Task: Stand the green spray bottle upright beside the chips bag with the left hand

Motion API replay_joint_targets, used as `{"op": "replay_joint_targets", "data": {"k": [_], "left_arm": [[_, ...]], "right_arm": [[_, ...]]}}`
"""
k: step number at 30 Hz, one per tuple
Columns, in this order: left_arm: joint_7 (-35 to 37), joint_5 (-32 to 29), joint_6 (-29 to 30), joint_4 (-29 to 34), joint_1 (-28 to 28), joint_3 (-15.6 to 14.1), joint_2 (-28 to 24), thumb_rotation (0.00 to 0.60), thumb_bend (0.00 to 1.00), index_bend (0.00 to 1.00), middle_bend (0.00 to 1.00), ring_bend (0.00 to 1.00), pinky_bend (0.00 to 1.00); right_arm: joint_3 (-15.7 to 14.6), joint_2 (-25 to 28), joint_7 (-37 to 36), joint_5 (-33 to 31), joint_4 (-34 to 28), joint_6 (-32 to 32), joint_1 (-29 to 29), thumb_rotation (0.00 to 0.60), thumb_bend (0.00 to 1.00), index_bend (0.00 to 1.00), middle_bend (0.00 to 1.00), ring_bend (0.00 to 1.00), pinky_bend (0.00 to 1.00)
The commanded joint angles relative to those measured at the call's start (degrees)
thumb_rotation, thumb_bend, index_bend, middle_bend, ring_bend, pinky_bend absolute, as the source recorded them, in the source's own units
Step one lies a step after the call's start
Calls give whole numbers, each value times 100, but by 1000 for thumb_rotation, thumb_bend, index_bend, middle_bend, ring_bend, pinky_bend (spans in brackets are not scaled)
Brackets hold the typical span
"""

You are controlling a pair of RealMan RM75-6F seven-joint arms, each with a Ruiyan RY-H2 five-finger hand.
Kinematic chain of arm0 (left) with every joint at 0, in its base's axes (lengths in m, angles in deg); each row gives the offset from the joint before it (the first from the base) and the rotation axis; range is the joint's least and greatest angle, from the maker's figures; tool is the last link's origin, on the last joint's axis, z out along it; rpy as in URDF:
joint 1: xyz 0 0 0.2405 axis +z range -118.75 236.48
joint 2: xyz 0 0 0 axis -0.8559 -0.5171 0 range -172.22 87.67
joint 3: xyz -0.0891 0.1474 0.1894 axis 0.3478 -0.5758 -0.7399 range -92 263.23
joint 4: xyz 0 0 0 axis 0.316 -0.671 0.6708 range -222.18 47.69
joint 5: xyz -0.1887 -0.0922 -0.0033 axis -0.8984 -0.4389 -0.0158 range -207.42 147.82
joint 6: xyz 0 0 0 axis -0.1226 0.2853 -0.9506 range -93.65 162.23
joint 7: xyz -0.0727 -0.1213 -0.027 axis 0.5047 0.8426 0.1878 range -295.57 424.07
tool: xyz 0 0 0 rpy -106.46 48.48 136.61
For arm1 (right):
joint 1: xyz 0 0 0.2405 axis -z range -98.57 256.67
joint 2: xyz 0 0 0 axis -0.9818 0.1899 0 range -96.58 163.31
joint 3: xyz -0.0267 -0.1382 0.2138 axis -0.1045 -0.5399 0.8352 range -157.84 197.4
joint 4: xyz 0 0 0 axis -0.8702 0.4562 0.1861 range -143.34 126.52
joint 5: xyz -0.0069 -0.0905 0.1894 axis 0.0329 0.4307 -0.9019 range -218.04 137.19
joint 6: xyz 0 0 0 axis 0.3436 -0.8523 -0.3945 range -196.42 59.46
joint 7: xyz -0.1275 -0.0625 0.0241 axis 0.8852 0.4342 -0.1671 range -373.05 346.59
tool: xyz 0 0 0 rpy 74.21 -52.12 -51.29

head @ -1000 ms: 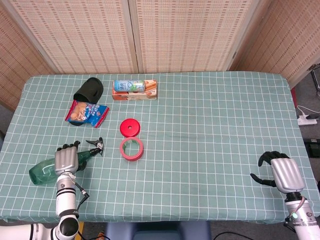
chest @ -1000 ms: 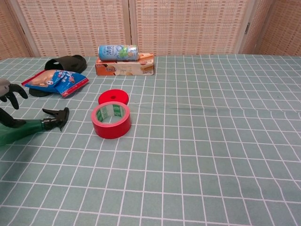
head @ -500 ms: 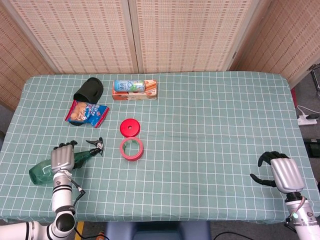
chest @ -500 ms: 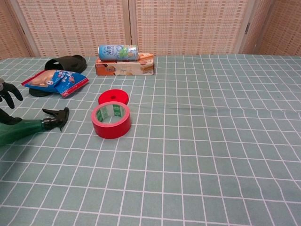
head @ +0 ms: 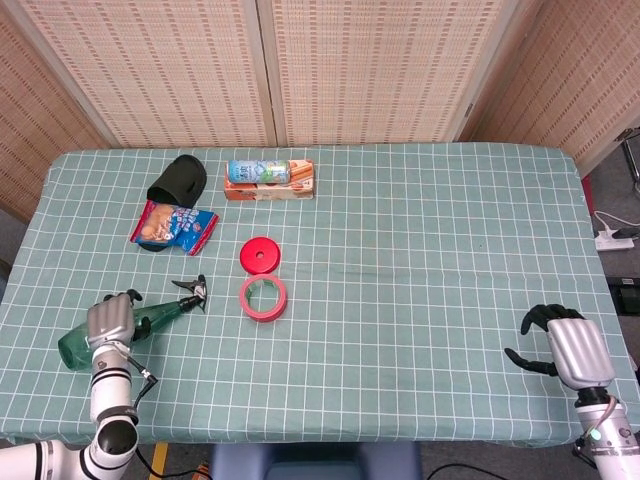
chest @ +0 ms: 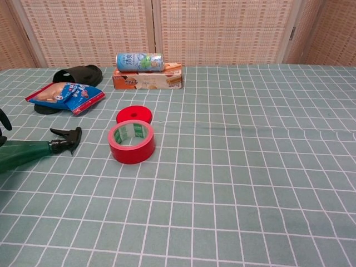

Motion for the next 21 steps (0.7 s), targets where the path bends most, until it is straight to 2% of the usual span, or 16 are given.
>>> {"op": "replay_joint_targets", "data": {"k": [1, 5, 8, 12, 21], "left_arm": [[8, -41, -27, -78, -40, -6, 12, 600, 460, 280, 276, 176, 285], [74, 14, -52, -103, -70, -27, 16, 600, 437, 260, 276, 176, 285], [140, 70, -109, 0, -71, -51, -33, 600, 331, 241, 272, 176, 282], [59, 6, -158, 124, -119, -133, -71, 600, 247, 219, 260, 169, 266], [70, -486, -305, 123, -237, -15, -108, 600, 220, 230, 248, 160, 251]], "right_arm": [[-1, -5, -3, 5, 11, -8, 5, 600, 113, 551, 403, 321, 393], [6, -17, 34, -3, 5, -8, 1, 600, 113, 551, 403, 321, 393], [11, -19, 61, -19, -10, -7, 2, 600, 113, 551, 403, 321, 393], [10, -17, 52, -17, -12, -14, 9, 600, 113, 553, 403, 321, 393], [10, -6, 12, -22, -4, -10, 15, 600, 113, 554, 403, 321, 393]]}}
